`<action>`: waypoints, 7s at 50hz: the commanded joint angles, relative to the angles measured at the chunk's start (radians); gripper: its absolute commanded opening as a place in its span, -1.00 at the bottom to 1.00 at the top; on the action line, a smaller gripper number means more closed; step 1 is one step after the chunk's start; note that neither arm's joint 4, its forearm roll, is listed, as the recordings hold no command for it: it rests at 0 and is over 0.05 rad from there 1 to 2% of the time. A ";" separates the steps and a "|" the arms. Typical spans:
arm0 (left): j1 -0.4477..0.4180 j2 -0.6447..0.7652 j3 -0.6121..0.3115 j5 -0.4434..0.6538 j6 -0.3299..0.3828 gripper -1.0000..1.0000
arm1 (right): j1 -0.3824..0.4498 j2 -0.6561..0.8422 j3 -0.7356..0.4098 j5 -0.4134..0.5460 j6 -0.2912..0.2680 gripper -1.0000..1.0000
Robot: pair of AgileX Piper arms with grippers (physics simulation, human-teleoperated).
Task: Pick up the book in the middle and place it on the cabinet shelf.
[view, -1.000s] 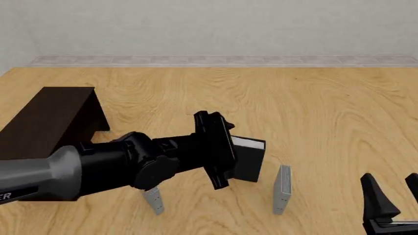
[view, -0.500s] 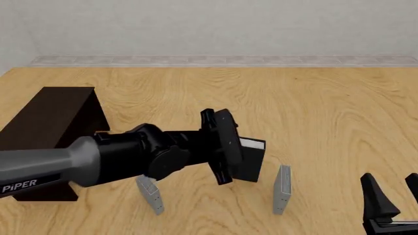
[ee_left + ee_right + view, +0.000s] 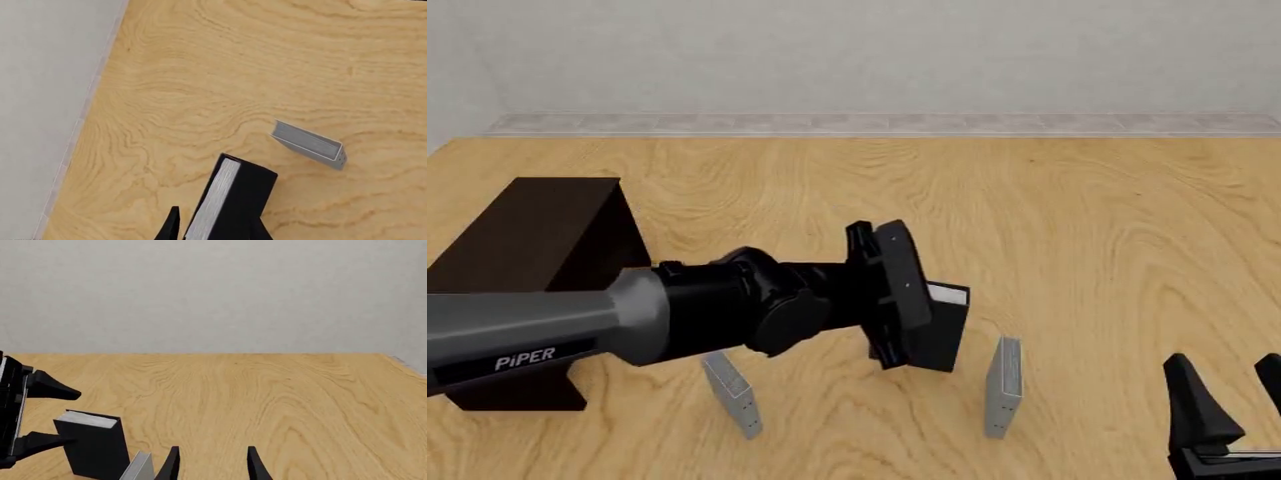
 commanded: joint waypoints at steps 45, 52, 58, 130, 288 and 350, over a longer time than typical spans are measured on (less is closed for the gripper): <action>-0.002 0.160 -0.083 -0.042 -0.061 1.00 | 0.000 0.000 0.000 0.000 0.000 1.00; -0.002 0.186 -0.104 -0.044 -0.076 1.00 | 0.000 0.000 0.000 0.000 0.000 1.00; 0.002 0.216 -0.128 -0.042 -0.078 1.00 | 0.000 0.000 0.000 0.000 0.000 1.00; 0.090 0.040 -0.215 0.151 0.080 -1.00 | 0.000 0.000 0.000 0.000 0.000 1.00; 0.752 -0.420 0.465 -0.656 1.039 -1.00 | 0.000 0.000 0.000 0.000 0.000 1.00; 0.919 -0.460 0.265 -0.382 0.797 -1.00 | 0.000 0.000 0.000 0.000 0.000 1.00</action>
